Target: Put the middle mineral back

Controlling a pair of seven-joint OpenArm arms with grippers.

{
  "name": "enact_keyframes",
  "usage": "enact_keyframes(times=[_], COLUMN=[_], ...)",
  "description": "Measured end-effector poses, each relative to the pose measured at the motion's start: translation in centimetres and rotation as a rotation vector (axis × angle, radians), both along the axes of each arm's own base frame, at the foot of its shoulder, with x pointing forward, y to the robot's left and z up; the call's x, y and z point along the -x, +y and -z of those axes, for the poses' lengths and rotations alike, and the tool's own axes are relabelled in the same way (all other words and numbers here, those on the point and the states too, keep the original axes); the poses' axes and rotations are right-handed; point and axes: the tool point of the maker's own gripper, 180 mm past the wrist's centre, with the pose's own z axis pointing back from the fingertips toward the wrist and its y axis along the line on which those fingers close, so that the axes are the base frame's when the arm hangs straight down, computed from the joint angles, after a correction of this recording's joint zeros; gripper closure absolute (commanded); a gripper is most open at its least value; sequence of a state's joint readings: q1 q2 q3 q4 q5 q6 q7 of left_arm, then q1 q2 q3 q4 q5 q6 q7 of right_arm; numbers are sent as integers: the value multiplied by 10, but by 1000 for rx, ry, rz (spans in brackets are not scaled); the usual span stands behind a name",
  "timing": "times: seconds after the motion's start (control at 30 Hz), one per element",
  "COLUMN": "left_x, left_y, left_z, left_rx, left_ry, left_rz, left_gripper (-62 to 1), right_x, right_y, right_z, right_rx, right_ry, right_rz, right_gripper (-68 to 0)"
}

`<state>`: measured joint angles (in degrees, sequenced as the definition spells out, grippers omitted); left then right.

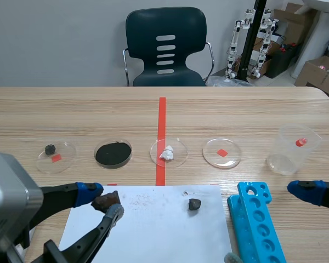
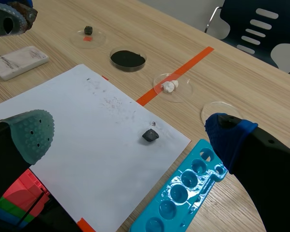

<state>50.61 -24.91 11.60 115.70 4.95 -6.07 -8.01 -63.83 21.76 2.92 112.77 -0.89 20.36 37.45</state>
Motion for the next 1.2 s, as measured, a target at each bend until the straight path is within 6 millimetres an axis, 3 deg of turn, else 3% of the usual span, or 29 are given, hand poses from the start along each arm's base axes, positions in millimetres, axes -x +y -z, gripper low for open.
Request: enact_keyframes(times=[1.0, 1.2], left_x=[-7, -20], left_y=[0, 2], left_z=[-2, 19], left_rx=[13, -11], left_ry=[-4, 40], left_rz=[-37, -75], left_gripper=[-130, -130], right_x=[0, 0], right_y=[0, 0], right_z=[0, 0], right_rx=[0, 0], right_ry=[0, 0], right_rz=[0, 0], right_gripper=[-679, -679])
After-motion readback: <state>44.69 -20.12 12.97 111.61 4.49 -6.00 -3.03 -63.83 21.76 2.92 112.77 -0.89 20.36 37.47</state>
